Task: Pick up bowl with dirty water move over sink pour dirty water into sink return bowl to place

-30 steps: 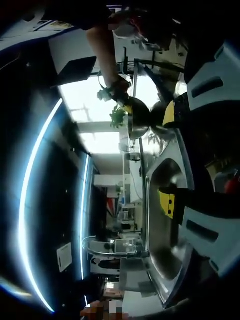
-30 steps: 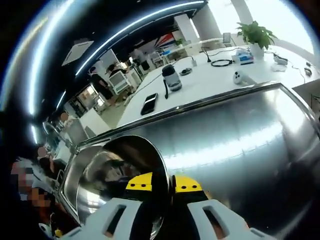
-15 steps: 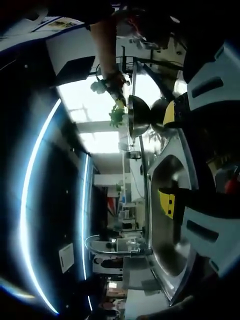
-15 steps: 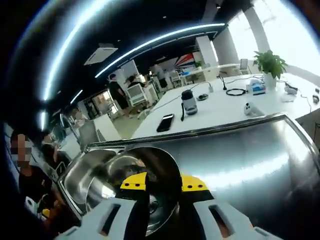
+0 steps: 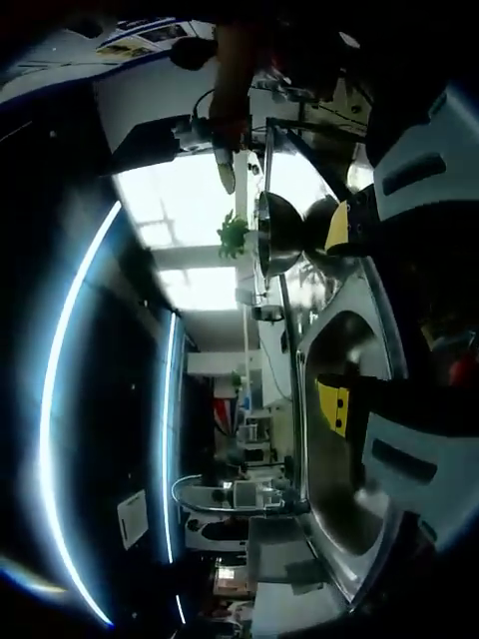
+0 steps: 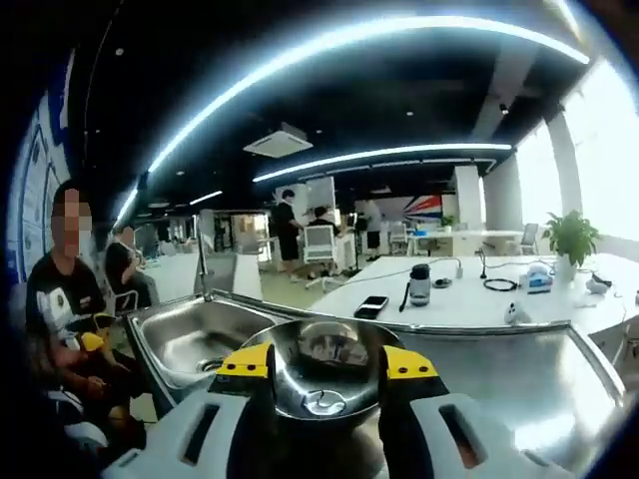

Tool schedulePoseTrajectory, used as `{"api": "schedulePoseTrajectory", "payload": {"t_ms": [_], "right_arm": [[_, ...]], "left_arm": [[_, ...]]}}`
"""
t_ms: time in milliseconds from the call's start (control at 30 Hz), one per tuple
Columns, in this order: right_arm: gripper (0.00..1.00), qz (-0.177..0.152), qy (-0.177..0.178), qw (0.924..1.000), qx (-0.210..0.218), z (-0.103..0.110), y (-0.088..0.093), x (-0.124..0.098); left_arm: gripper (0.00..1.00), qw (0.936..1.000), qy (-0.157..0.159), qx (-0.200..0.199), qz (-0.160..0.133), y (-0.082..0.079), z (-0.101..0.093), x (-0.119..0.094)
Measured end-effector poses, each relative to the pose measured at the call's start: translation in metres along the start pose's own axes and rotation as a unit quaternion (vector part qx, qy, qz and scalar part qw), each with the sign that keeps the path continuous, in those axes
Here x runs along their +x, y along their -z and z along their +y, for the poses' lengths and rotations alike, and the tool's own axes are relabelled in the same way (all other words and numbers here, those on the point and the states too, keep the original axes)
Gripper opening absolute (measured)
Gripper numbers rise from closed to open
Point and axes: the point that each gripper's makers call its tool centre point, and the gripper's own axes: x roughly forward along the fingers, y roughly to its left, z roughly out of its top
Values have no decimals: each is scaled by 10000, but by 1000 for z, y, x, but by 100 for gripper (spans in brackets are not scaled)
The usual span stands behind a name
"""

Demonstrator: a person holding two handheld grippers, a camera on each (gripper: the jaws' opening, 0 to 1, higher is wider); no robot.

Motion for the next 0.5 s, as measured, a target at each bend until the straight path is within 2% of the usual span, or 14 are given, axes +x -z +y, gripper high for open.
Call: {"api": "schedulePoseTrajectory", "payload": {"t_ms": [67, 133, 333, 467, 500], "right_arm": [[40, -205, -87, 9997, 83, 3, -1, -10], [49, -476, -189, 9987, -79, 7, -6, -17], [61, -749, -407, 9964, -46, 22, 10, -54], [64, -848, -306, 9953, -366, 30, 30, -76], [68, -863, -341, 9942, -535, 33, 33, -79]], "left_arm": [[47, 10000, 10, -37, -11, -1, -1, 1], [47, 9999, 0, -100, -61, -2, -1, 2], [47, 9991, -180, -374, -104, 1, 4, -1], [47, 9981, -331, -487, -181, 5, 6, -4], [48, 9979, -354, -514, -191, 7, 4, -4]]}}
